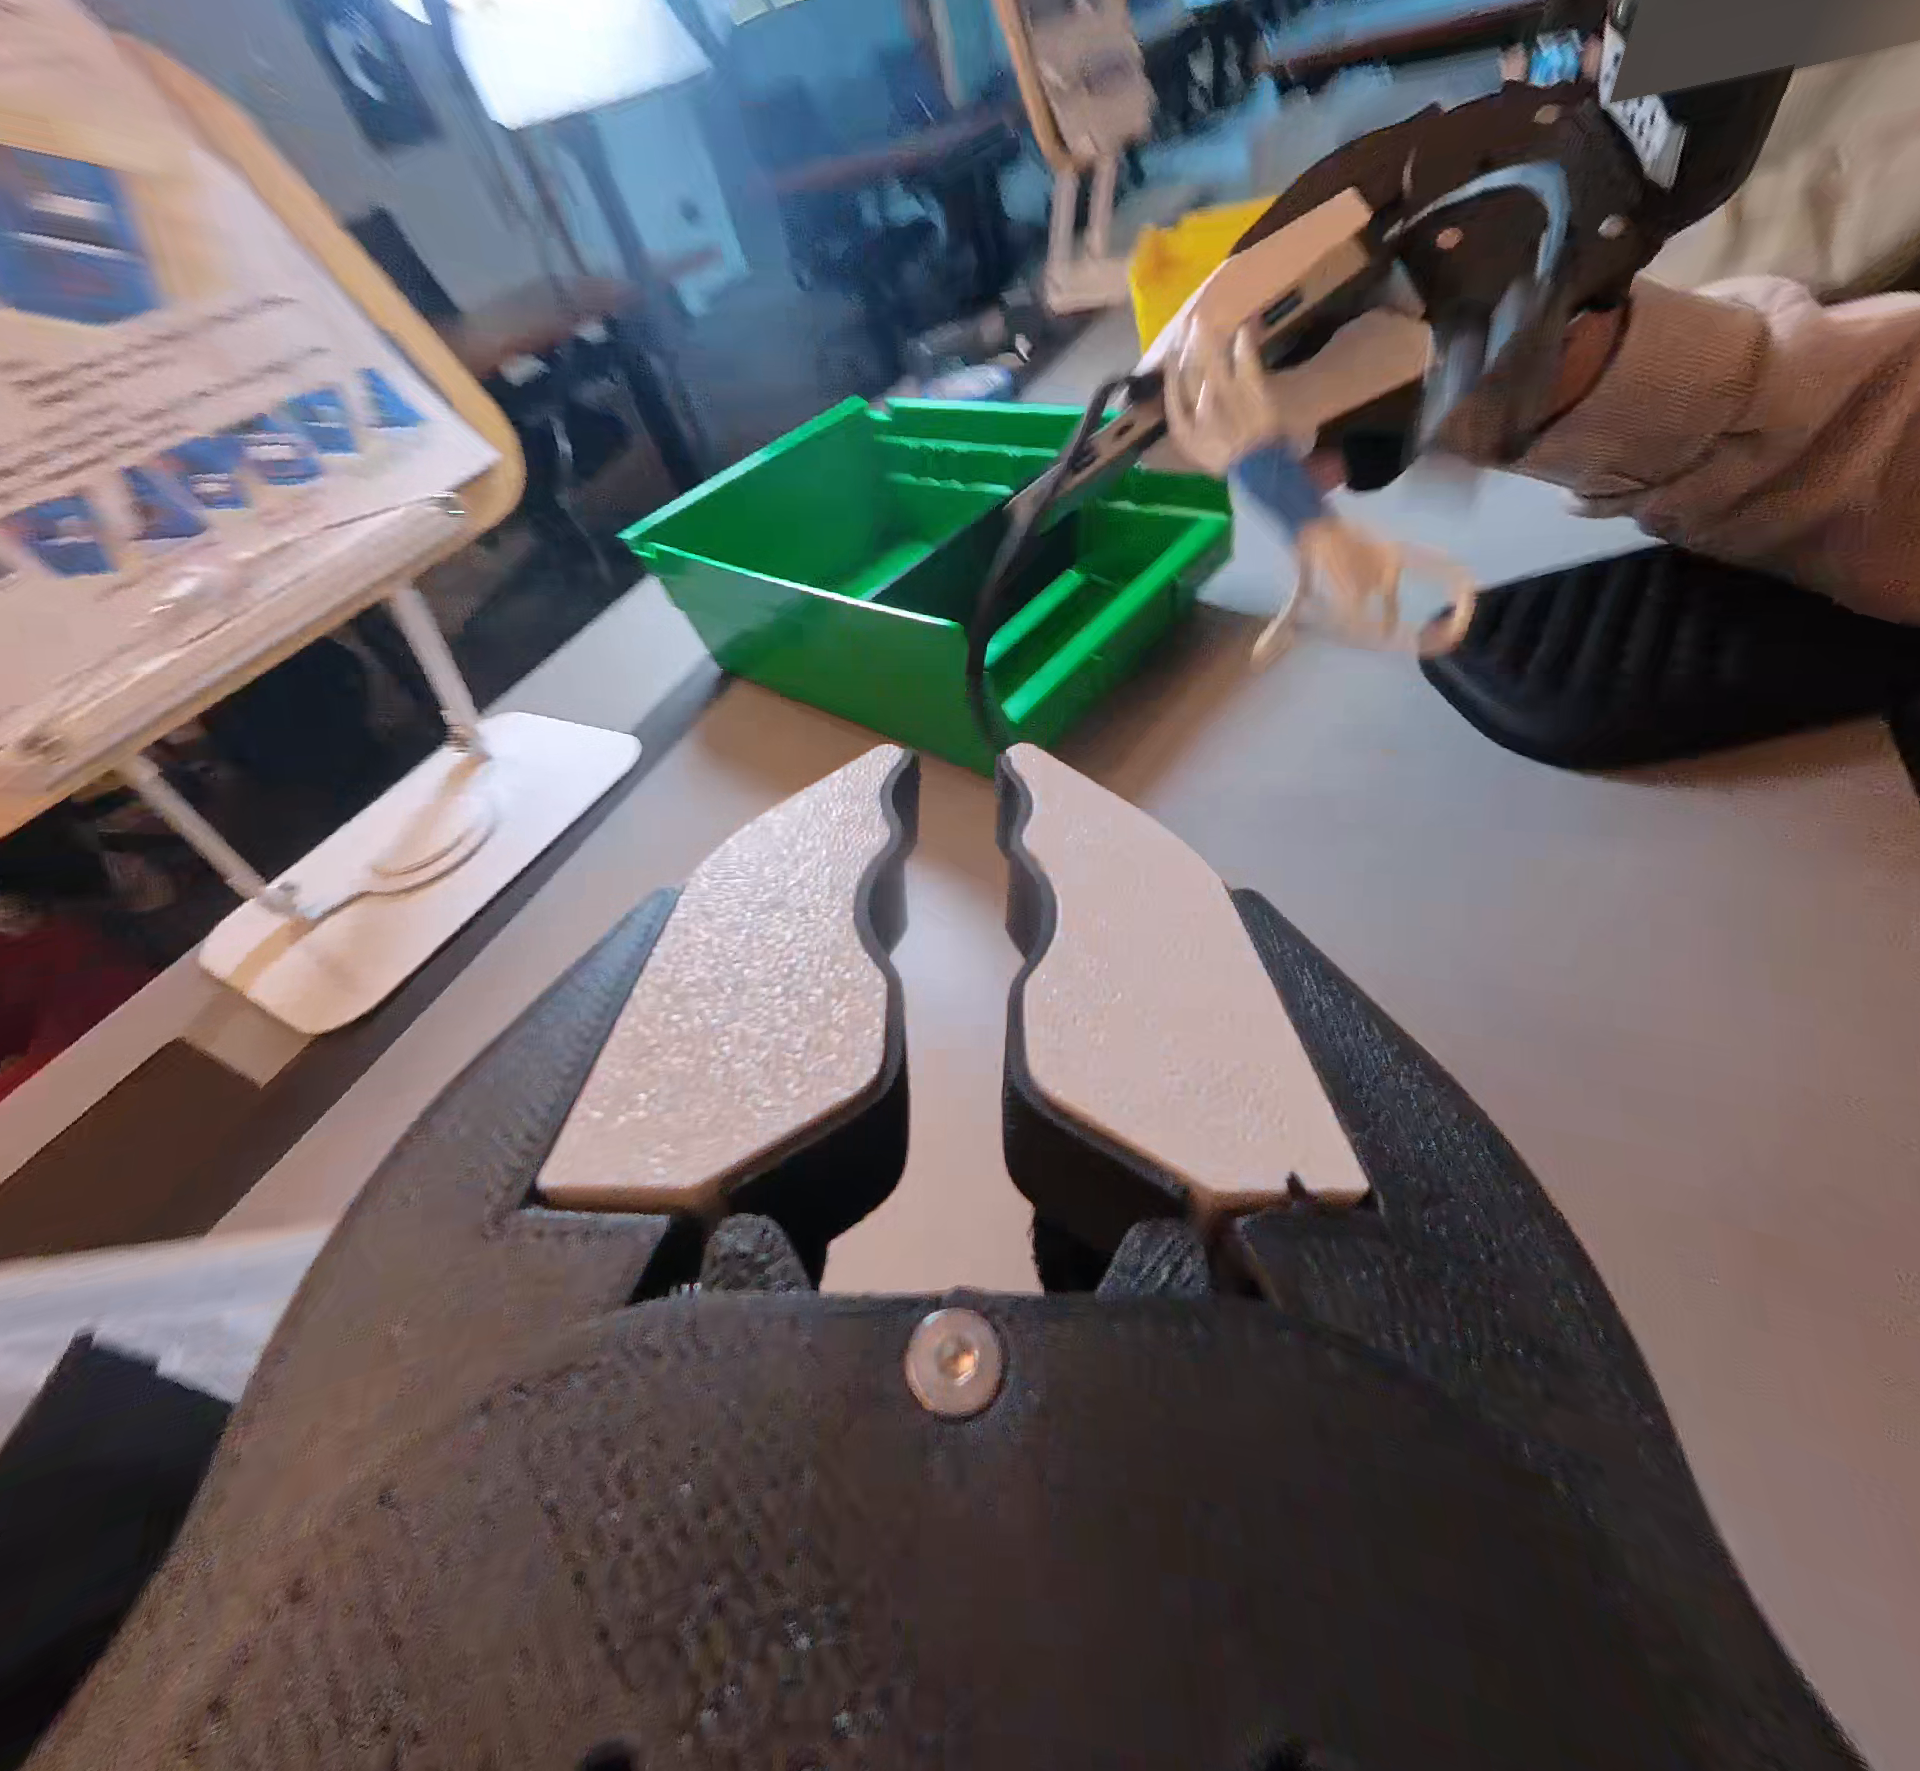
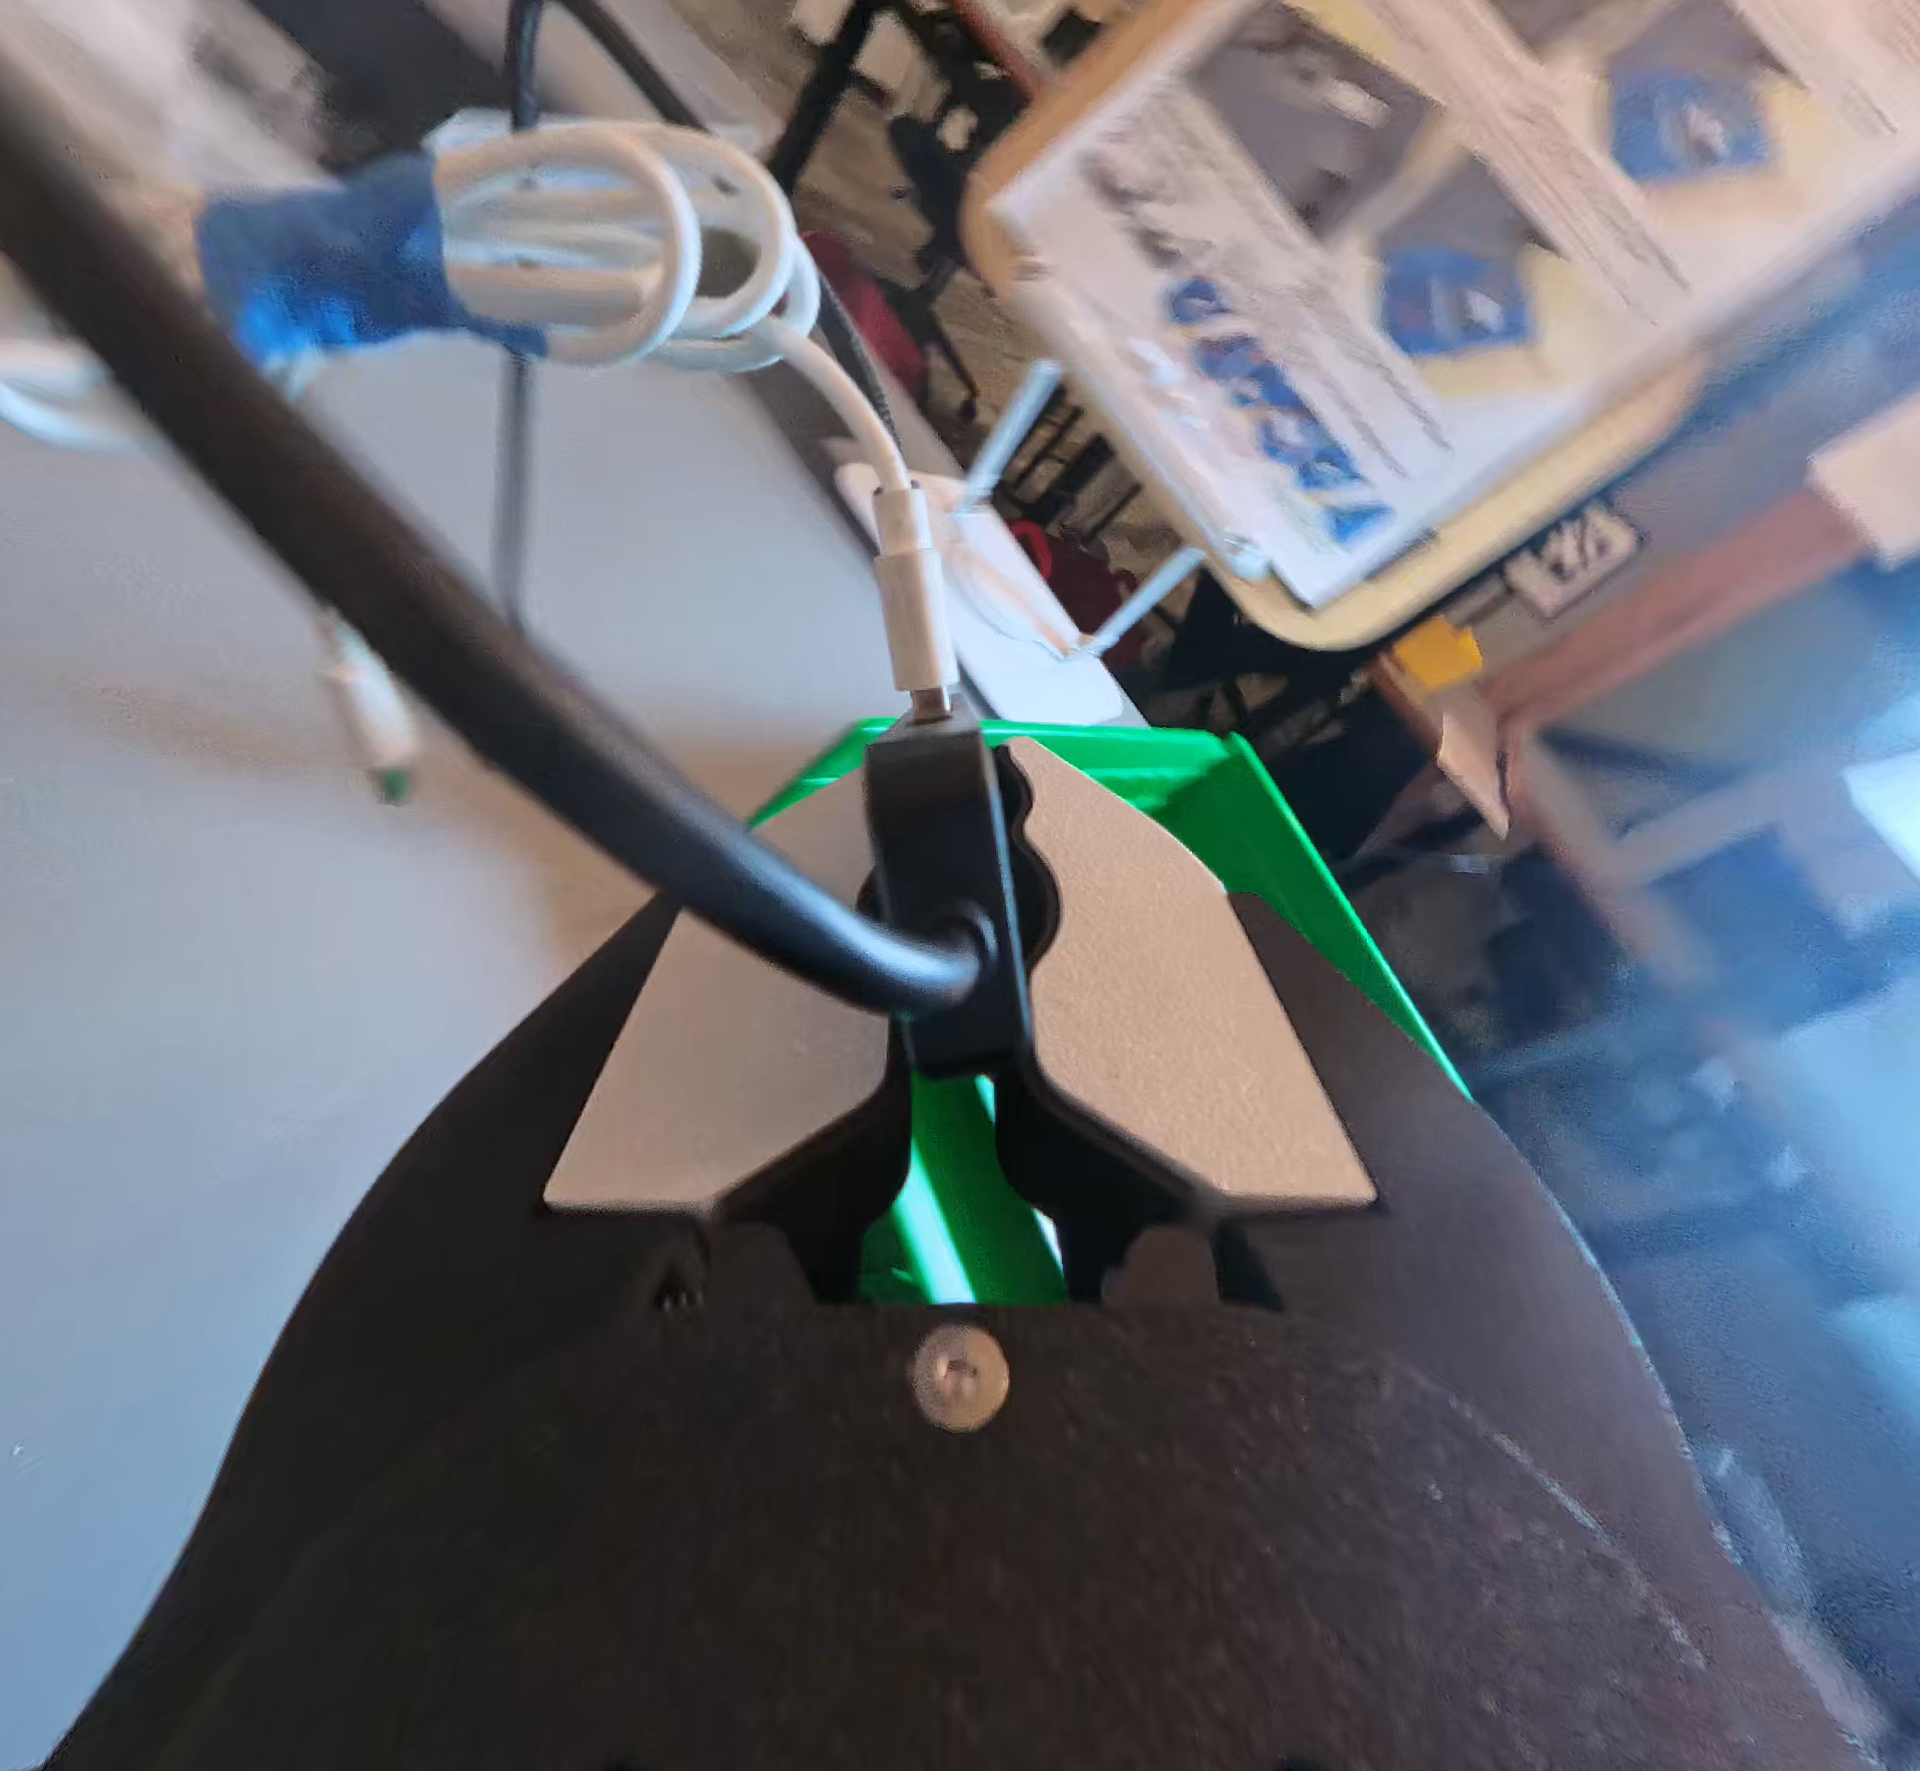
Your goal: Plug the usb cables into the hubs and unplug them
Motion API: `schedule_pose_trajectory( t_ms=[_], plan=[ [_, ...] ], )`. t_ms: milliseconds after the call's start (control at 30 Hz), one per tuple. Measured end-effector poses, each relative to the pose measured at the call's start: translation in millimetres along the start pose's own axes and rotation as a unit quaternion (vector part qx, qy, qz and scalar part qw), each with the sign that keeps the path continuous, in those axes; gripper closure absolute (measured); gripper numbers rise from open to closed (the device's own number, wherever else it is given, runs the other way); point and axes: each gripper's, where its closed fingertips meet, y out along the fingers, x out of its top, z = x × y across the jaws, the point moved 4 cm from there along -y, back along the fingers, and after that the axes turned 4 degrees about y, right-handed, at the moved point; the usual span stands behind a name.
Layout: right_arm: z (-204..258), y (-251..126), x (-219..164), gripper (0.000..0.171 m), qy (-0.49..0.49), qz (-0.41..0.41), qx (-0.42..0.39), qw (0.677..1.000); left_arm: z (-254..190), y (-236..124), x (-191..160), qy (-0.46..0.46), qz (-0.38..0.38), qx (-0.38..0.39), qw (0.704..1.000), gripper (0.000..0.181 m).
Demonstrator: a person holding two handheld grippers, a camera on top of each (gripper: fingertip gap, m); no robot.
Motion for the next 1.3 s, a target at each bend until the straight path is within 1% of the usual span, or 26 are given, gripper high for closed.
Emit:
schedule_pose_trajectory(
  t_ms=[67, 100, 167, 267, 333, 467, 533, 600, 767, 833, 867, 933, 1000, 1033, 1067, 1167, 1300],
  plan=[
    [-36, -9, 4, 0.159, 0.045, -0.004, -0.028, 0.999, 8, -15, -12, -0.016, -0.027, 0.043, 0.999, 0.167],
    [-53, -10, 3, 0.159, 0.056, 0.012, -0.035, 0.998, 11, -21, -18, -0.025, -0.037, 0.058, 0.997, 0.167],
    [-85, -7, -1, 0.16, 0.055, 0.066, -0.041, 0.995, 14, -30, -29, -0.046, -0.041, 0.08, 0.995, 0.173],
    [-131, 8, -15, 0.159, 0.009, 0.168, -0.071, 0.983, 19, -36, -41, -0.07, -0.052, 0.102, 0.991, 0.174],
    [-156, 23, -30, 0.158, -0.021, 0.242, -0.083, 0.967, 22, -37, -47, -0.079, -0.059, 0.113, 0.989, 0.173],
    [-189, 60, -68, 0.159, -0.05, 0.356, -0.095, 0.928, 20, -38, -53, -0.094, -0.056, 0.1, 0.989, 0.174],
    [-194, 79, -87, 0.159, -0.057, 0.396, -0.086, 0.913, 19, -38, -57, -0.093, -0.052, 0.099, 0.989, 0.175],
    [-191, 99, -102, 0.16, -0.057, 0.416, -0.075, 0.905, 19, -38, -60, -0.092, -0.051, 0.099, 0.99, 0.175],
    [-171, 137, -139, 0.161, -0.064, 0.46, -0.045, 0.884, 18, -36, -66, -0.102, -0.049, 0.085, 0.99, 0.173],
    [-164, 143, -152, 0.16, -0.074, 0.475, -0.03, 0.876, 16, -34, -68, -0.102, -0.042, 0.078, 0.991, 0.172],
    [-156, 144, -158, 0.158, -0.062, 0.487, -0.005, 0.871, 15, -33, -69, -0.098, -0.039, 0.078, 0.991, 0.171],
    [-141, 139, -166, 0.148, -0.022, 0.509, 0.055, 0.859, 14, -32, -70, -0.092, -0.031, 0.079, 0.992, 0.17],
    [-132, 132, -159, 0.134, 0.023, 0.496, 0.101, 0.862, 15, -32, -74, -0.103, -0.016, 0.085, 0.991, 0.167],
    [-128, 127, -151, 0.124, 0.051, 0.482, 0.124, 0.866, 16, -33, -74, -0.111, -0.014, 0.086, 0.99, 0.164],
    [-127, 122, -141, 0.118, 0.072, 0.465, 0.139, 0.871, 18, -34, -75, -0.12, -0.015, 0.089, 0.989, 0.163],
    [-130, 106, -105, 0.115, 0.114, 0.385, 0.147, 0.904, 27, -39, -78, -0.135, -0.015, 0.111, 0.984, 0.159],
    [-122, 81, -54, 0.116, 0.17, 0.231, 0.139, 0.948, 38, -46, -84, -0.129, 0.006, 0.149, 0.98, 0.159]
  ],
)
